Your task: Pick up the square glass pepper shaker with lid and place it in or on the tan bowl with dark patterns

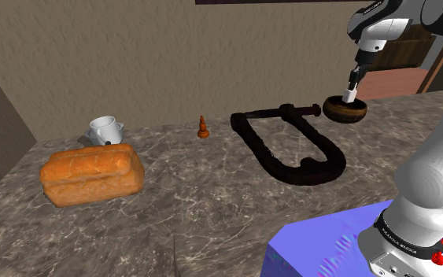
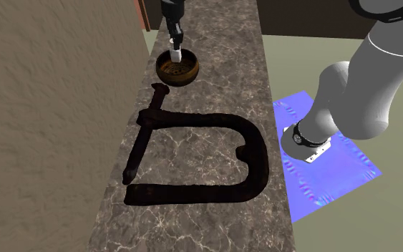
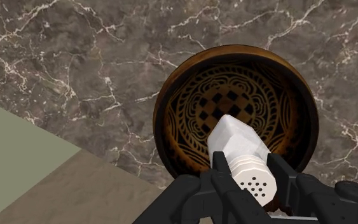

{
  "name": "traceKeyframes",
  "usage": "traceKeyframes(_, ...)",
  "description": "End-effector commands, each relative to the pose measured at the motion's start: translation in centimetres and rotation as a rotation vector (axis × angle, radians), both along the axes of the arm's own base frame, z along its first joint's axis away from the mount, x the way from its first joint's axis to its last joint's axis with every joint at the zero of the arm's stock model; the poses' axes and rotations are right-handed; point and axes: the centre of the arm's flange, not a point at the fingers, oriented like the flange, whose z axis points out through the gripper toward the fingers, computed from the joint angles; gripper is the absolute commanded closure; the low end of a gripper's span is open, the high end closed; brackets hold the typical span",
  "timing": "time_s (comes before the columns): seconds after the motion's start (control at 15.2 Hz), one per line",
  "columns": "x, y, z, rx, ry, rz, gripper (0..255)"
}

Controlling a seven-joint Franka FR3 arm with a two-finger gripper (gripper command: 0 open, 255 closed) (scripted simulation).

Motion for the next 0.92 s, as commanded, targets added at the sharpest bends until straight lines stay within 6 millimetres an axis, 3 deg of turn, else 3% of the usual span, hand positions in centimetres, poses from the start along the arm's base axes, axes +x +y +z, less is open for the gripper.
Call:
traceKeyframes(0.0,0.0,0.0,0.0,0.0,0.0,0.0,255)
traceKeyframes(0.07,0.0,0.0,0.0,0.0,0.0,0.0,255)
traceKeyframes(0.13,0.0,0.0,0.0,0.0,0.0,0.0,0)
traceKeyframes(0.46,0.0,0.0,0.0,0.0,0.0,0.0,0)
traceKeyframes(0.73,-0.3,0.3,5.0,0.0,0.0,0.0,0)
traceKeyframes(0.86,-0.3,0.3,5.0,0.0,0.0,0.0,0)
